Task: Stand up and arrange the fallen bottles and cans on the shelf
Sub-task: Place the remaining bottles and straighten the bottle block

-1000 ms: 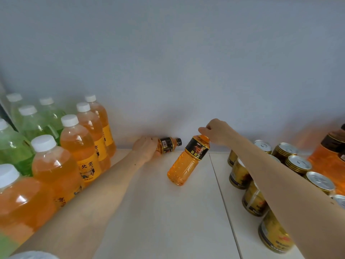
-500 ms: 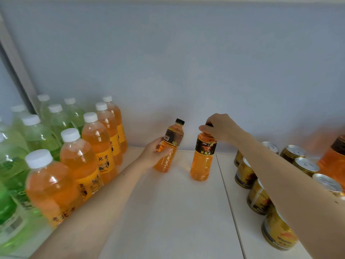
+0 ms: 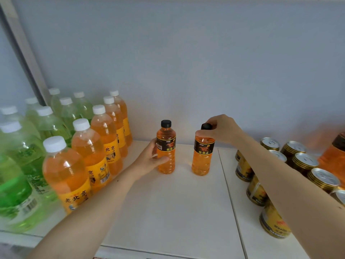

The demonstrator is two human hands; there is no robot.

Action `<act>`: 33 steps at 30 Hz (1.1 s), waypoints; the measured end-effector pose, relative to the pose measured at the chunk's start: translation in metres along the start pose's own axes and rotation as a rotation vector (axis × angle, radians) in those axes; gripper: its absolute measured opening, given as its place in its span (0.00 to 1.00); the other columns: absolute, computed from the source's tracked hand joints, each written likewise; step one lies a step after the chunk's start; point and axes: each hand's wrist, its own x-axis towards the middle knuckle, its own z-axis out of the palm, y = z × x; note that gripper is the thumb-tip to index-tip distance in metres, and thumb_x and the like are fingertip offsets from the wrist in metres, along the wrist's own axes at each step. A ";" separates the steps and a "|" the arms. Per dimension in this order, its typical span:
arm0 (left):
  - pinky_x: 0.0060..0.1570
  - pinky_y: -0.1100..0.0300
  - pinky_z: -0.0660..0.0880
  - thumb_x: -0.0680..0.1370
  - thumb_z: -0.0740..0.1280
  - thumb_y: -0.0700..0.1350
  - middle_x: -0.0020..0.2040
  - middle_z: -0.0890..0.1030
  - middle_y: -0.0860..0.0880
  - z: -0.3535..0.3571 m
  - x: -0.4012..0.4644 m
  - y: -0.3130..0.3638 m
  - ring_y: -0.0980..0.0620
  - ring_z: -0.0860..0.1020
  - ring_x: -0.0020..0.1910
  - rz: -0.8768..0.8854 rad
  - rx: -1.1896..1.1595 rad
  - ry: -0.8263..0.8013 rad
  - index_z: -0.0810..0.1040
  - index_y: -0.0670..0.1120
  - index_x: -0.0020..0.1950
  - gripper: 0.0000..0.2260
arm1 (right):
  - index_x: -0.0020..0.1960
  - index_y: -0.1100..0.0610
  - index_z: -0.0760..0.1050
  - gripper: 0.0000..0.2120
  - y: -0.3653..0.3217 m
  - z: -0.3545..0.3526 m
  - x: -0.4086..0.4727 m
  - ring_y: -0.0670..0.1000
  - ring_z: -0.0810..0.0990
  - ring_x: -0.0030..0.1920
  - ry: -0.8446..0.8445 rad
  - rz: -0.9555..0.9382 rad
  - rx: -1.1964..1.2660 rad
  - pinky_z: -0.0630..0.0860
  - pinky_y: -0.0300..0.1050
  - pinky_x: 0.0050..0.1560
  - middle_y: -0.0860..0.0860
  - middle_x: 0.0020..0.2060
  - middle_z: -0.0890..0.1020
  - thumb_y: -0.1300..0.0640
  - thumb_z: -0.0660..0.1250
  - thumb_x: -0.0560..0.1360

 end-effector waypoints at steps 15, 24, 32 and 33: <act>0.51 0.64 0.72 0.62 0.74 0.63 0.55 0.76 0.66 0.019 0.002 0.031 0.61 0.74 0.56 0.101 0.072 0.369 0.69 0.62 0.60 0.29 | 0.50 0.53 0.78 0.11 0.009 0.002 -0.008 0.46 0.77 0.48 -0.021 0.004 0.202 0.69 0.39 0.41 0.46 0.46 0.80 0.47 0.69 0.73; 0.49 0.65 0.71 0.72 0.72 0.52 0.51 0.78 0.60 0.030 -0.006 0.055 0.57 0.76 0.54 0.159 0.151 0.375 0.73 0.57 0.58 0.17 | 0.55 0.56 0.77 0.13 0.003 -0.004 -0.024 0.50 0.76 0.50 0.021 -0.027 0.208 0.68 0.39 0.42 0.50 0.49 0.79 0.50 0.67 0.75; 0.54 0.58 0.75 0.72 0.72 0.52 0.55 0.80 0.57 0.046 -0.047 0.087 0.56 0.77 0.56 0.265 0.116 0.279 0.76 0.54 0.60 0.17 | 0.54 0.57 0.78 0.14 -0.016 -0.040 -0.091 0.52 0.79 0.47 0.053 0.025 0.236 0.79 0.47 0.45 0.53 0.47 0.80 0.47 0.67 0.75; 0.54 0.57 0.75 0.72 0.72 0.51 0.55 0.81 0.57 0.049 -0.054 0.091 0.56 0.77 0.56 0.277 0.104 0.255 0.76 0.54 0.60 0.17 | 0.53 0.57 0.78 0.15 -0.019 -0.046 -0.102 0.52 0.80 0.45 0.057 0.035 0.214 0.80 0.47 0.43 0.54 0.46 0.81 0.47 0.66 0.75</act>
